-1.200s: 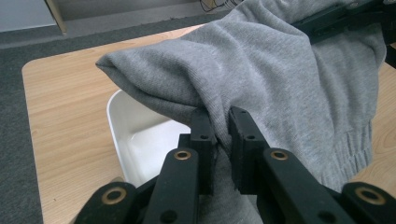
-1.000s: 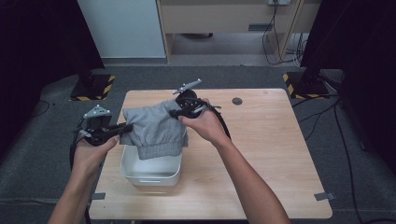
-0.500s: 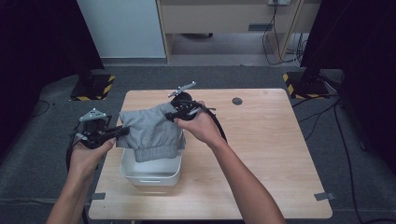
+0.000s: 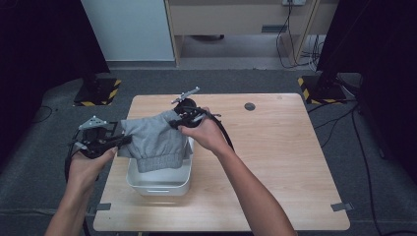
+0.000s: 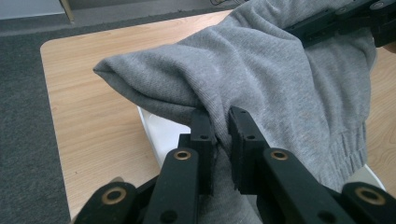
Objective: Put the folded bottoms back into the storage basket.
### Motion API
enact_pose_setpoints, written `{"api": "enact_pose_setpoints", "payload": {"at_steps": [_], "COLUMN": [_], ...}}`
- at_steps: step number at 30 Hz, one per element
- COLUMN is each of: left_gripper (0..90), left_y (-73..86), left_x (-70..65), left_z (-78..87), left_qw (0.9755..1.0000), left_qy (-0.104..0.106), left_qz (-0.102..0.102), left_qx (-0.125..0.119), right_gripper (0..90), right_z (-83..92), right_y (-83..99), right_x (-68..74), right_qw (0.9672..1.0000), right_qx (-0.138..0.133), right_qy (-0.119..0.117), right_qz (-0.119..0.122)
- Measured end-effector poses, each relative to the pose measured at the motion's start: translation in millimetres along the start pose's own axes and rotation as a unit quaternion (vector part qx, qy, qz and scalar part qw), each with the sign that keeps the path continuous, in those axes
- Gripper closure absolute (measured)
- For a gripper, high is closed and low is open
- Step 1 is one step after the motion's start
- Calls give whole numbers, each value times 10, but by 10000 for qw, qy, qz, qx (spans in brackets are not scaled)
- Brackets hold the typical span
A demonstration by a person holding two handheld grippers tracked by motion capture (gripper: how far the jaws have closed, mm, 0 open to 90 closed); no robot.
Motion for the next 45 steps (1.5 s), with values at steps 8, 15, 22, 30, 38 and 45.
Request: {"api": "enact_pose_setpoints", "payload": {"at_steps": [8,15,22,30,38,45], "left_gripper": [810,810,809,809,590,184], "left_y": [75,130,119,178,267,259], "left_x": [63,6,-60,-74,-83,-83], "left_z": [-18,-127,-196,-290,-383,-447], "left_qw": [10000,9999,9997,9993,9984,9991], "left_qy": [-13,77,125,164,83,-156], "left_qz": [78,48,23,26,-158,-272], "left_qx": [55,146,194,321,529,290], "right_gripper": [709,709,708,704,321,139], "right_z": [-121,-93,-6,4,-53,134], "right_y": [23,97,168,253,413,581], "right_x": [8,-14,-67,-113,-163,-318], "right_qw": [9999,9999,9999,9998,9986,9990], "right_qx": [130,165,126,141,428,191], "right_qy": [-28,28,72,90,293,405], "right_qz": [-9,36,-50,-89,42,83]}}
Point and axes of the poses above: each handheld gripper's, and its own axes: z roughly backward along the jaws, y roughly out of its underside, x roughly to its left, the point moved 4 cm from there along -z, roughly forward along the jaws, and after that the axes turned 5 degrees about -y, right-handed, at the moved point
